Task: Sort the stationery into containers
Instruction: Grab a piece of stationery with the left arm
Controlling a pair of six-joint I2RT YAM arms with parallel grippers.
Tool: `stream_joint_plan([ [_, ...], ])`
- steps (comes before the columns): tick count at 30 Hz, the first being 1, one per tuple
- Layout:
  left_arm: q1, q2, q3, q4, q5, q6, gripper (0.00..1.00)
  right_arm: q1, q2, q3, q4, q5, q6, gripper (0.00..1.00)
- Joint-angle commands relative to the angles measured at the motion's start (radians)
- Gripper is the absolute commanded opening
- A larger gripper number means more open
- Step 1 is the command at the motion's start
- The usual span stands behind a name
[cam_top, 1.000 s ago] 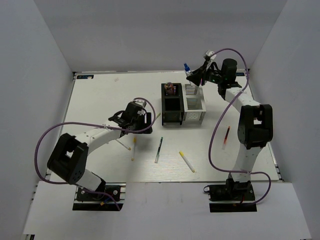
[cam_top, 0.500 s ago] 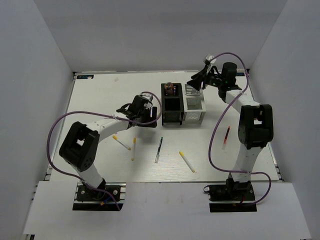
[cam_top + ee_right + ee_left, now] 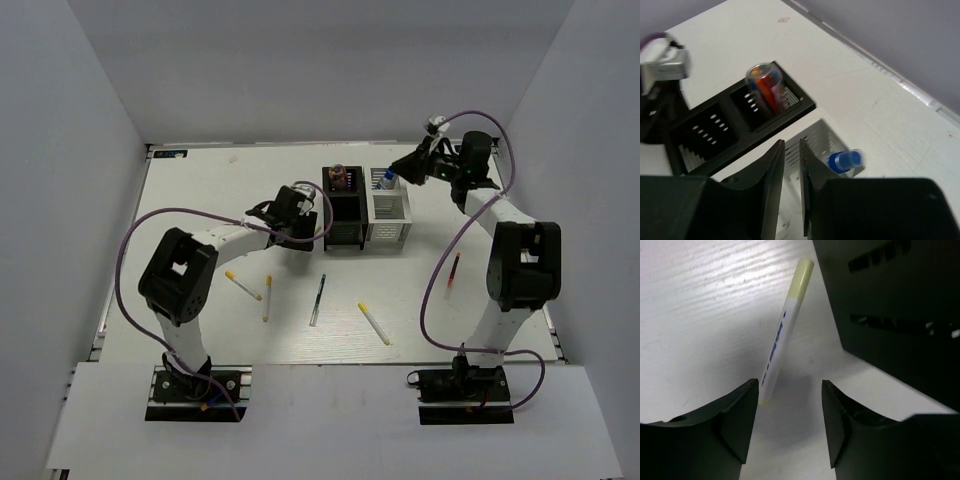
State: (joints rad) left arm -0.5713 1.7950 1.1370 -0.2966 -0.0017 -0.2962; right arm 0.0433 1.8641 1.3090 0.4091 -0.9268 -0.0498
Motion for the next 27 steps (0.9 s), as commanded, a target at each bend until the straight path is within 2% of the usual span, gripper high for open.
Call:
stream_joint_plan([
  [1,0.002,0.05,0.081,-0.012,-0.024,0.046,0.6,-0.023,-0.143,-0.085,0.016,-0.067,0.01,0.24],
  [8,0.011,0.112,0.127,-0.015,-0.084,0.068,0.55,-0.031,-0.301,-0.26,-0.01,-0.106,-0.018,0.24],
  [9,0.011,0.13,0.139,-0.025,-0.084,0.068,0.54,-0.063,-0.313,-0.267,-0.015,-0.104,-0.022,0.24],
  [15,0.011,0.165,0.15,-0.026,-0.093,0.077,0.35,-0.083,-0.358,-0.303,-0.032,-0.106,-0.01,0.24],
  [23,0.011,0.136,0.006,-0.045,-0.152,0.048,0.21,-0.111,-0.37,-0.327,-0.03,-0.109,-0.001,0.24],
  [27,0.011,0.067,-0.077,-0.058,-0.161,0.022,0.09,-0.117,-0.376,-0.347,-0.032,-0.115,-0.002,0.24],
])
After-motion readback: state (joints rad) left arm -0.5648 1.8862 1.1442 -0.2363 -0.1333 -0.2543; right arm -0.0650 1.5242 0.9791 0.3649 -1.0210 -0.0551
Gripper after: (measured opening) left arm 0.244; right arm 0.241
